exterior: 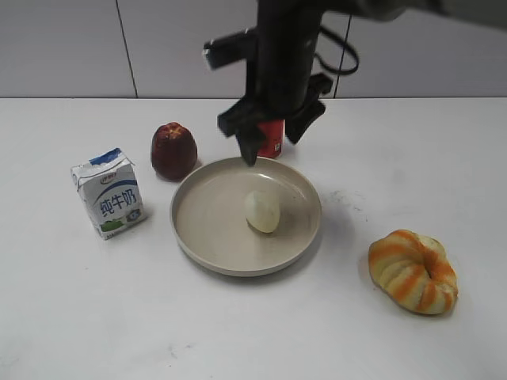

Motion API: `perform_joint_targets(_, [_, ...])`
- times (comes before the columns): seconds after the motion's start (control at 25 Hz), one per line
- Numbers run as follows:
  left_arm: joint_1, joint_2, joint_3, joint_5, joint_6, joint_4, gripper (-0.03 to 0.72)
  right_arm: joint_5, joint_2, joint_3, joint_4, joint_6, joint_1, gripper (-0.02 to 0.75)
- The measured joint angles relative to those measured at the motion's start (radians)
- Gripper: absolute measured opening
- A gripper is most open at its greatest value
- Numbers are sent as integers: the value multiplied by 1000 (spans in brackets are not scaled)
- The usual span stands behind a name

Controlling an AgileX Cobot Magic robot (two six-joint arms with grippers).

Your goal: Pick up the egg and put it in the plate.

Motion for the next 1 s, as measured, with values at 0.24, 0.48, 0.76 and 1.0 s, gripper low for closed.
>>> perform_joint_targets(0.24, [0,0,0,0,0,0,239,2,-209,10,-2,-3,-163,603])
perform_joint_targets(0.48, [0,0,0,0,0,0,239,2,-423,219,-22,-2,-386,598])
perform_joint_targets(0.76, [0,0,0,0,0,0,239,2,-745,626,-82,56,-498,597])
perform_joint_targets(1.0, [0,0,0,0,0,0,239,-13,-1088,932,-92,80,-499,597])
